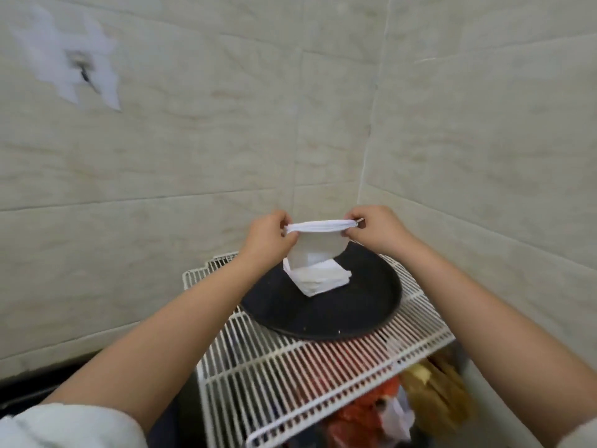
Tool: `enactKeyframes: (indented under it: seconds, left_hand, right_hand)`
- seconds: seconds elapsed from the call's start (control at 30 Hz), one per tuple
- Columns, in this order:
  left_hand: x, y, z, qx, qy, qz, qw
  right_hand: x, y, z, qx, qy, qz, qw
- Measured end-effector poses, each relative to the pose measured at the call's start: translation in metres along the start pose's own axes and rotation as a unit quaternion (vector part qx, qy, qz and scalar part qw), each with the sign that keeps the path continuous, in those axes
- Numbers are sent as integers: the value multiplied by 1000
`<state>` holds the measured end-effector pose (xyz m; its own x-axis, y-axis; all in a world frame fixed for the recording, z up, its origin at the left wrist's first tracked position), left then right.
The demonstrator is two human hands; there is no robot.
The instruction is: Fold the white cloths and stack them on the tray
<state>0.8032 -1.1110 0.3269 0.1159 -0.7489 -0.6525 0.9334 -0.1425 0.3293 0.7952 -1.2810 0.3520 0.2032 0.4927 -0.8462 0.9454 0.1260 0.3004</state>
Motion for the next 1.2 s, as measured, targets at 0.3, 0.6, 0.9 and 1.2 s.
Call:
enactKeyframes:
  seconds: [0.3,0.6,0.9,1.2]
  left_hand:
    - [98,28,-38,-53,200,-30,978]
    - [133,18,-46,-99,269,-71,955]
    - [99,-15,-50,-183,353,-87,913]
    - [-82,-193,-59,-275,396,33,876]
  right_hand:
    - [108,69,98,-112,-63,-153,980]
    - [126,60,122,-167,-76,-252,950]
    - [115,35,82,-179,-212,-255,926]
    - [117,-72,-159,-336,-141,-166,916]
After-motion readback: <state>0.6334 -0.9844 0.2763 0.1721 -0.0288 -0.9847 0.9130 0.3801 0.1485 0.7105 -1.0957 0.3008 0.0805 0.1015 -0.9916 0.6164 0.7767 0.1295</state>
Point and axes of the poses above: each hand's wrist, its own y-axis towards the middle knuckle, its own x-axis out of the palm, z = x × y, the point moved 8 cm from there along y, towards the middle knuckle, and after that the axes turned 5 degrees about -z, right-handed, at the moved point
